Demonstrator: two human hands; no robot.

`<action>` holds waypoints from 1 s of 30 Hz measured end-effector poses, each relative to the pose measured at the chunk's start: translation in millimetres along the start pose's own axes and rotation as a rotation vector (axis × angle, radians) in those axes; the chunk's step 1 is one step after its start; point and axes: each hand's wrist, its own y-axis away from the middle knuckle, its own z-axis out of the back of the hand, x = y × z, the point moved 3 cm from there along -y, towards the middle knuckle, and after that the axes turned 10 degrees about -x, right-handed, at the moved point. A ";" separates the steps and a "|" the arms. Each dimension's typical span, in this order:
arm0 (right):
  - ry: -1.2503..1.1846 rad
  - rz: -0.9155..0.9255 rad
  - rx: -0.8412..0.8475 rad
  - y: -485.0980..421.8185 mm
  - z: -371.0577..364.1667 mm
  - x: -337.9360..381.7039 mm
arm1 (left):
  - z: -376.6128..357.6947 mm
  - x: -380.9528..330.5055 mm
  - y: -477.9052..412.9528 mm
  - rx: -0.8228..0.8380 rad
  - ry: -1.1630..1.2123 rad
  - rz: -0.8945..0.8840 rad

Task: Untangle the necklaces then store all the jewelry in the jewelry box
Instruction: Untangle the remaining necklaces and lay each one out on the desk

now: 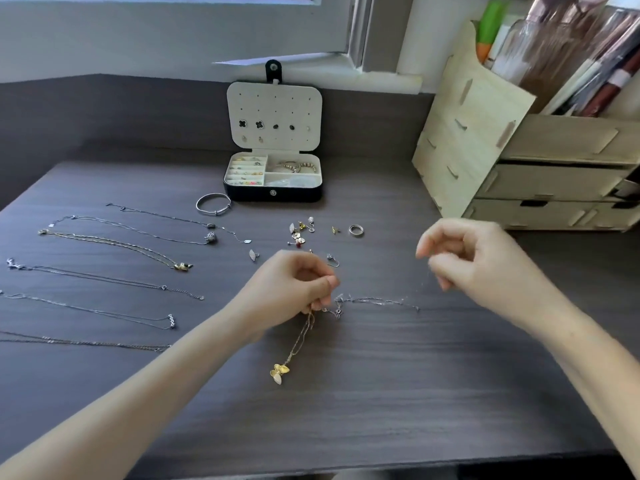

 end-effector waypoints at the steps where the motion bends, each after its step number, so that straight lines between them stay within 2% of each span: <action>1: 0.065 -0.001 0.034 5.4 -6.5 -6.2 | -0.1 -0.1 0.0 -0.009 -0.017 -0.005; 6: 0.227 0.055 0.064 13.6 -39.3 -15.3 | -2.8 -0.1 -0.8 -0.039 -0.055 -0.022; 11: 0.384 0.180 0.144 9.8 -58.5 -14.7 | 5.0 5.1 -0.8 -0.169 -0.011 0.031; 17: 0.524 0.154 0.275 6.4 -63.8 -16.6 | 18.7 7.3 8.3 -0.240 0.070 0.015; 20: 0.538 0.162 0.233 4.3 -64.1 -15.3 | 25.6 6.2 14.9 -0.231 0.110 -0.051; 22: 0.363 0.108 0.133 -1.5 -56.3 -11.1 | 29.5 8.2 17.5 -0.224 0.111 -0.059; 25: -0.023 0.012 0.002 -12.9 -37.0 1.5 | 32.5 13.2 19.7 -0.219 0.081 -0.043; 28: -0.402 -0.099 0.133 -15.9 -28.0 13.5 | 33.7 19.4 17.9 -0.259 -0.019 -0.021; 30: -0.534 -0.131 0.181 -18.2 -24.3 16.4 | 35.0 23.3 15.7 -0.298 -0.073 0.003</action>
